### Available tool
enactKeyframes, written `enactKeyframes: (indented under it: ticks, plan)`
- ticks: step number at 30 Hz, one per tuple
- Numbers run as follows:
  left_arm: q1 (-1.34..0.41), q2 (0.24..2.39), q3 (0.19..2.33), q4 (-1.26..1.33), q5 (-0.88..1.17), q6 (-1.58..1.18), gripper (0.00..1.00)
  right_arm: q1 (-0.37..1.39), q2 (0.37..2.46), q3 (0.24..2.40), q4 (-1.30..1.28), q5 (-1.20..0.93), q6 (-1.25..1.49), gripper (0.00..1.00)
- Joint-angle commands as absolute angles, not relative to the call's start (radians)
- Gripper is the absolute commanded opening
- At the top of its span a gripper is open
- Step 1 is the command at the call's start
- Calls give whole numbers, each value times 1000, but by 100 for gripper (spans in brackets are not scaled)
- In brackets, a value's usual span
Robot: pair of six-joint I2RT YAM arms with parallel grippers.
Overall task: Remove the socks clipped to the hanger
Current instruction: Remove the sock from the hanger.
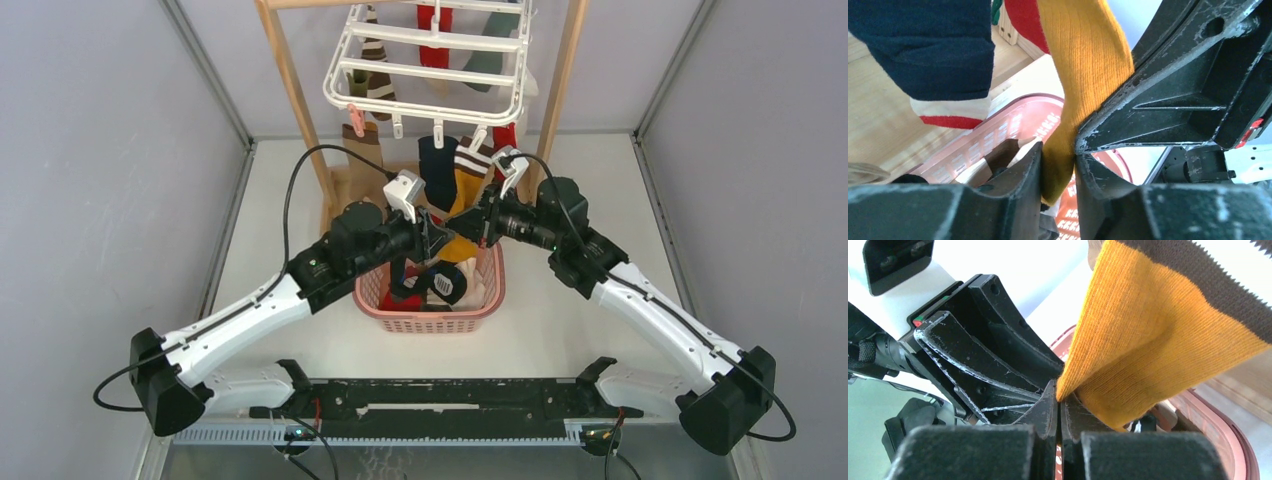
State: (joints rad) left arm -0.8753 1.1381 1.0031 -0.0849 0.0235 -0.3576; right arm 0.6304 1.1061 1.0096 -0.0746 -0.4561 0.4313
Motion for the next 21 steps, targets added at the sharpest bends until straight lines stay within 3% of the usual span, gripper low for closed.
enactKeyframes:
  ticks: [1,8,14,21]
  plan:
    - [-879,1155,1100,-56,16,-341,31,624,1104,1064,-48,-490,468,0]
    - [-867,1155,1092,-35,54,-371,9,609,1091,1067,-57,-494,466,3]
    - [-776,1123,1025,64,210,-468,9,578,1065,1068,-93,-490,441,41]
    - [-691,1136,999,144,367,-596,11,523,999,1067,-120,-488,394,62]
